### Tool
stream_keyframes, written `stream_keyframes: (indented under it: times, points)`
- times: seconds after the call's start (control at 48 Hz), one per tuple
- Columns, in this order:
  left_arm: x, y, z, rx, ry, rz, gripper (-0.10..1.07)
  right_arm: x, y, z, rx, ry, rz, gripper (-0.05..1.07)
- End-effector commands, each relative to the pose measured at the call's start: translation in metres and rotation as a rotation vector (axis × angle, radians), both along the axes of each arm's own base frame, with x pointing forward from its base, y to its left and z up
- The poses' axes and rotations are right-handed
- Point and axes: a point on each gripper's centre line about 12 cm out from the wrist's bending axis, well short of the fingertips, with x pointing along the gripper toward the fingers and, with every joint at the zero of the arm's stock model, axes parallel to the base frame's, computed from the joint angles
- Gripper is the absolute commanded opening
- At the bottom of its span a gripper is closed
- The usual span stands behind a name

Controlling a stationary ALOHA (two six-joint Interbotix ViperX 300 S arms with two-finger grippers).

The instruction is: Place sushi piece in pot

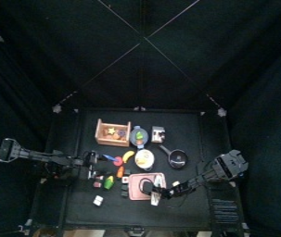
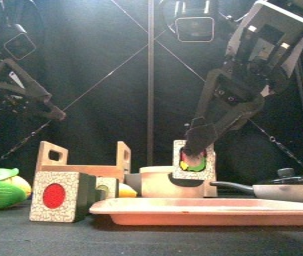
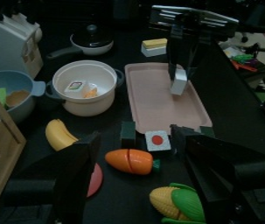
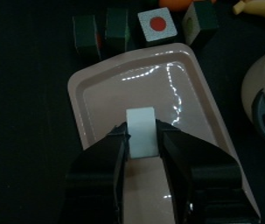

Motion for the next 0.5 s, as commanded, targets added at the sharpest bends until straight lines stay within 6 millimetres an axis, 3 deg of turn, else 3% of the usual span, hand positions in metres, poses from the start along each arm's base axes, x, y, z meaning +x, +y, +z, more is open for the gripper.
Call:
stream_keyframes:
  times: [0.0, 0.125, 0.479]
  points:
    - [0.003, 0.0, 0.004, -0.002, -0.015, -0.001, 0.98, 0.003, -0.005, 0.021, 0.014, -0.052, -0.015, 0.55]
    - [0.003, 0.0, 0.004, -0.001, -0.015, 0.0, 0.98, 0.004, -0.021, 0.031, -0.014, -0.067, -0.075, 0.55]
    - [0.002, 0.0, 0.003, 0.004, -0.011, -0.003, 0.98, 0.008, -0.124, 0.065, -0.1, -0.134, -0.373, 0.55]
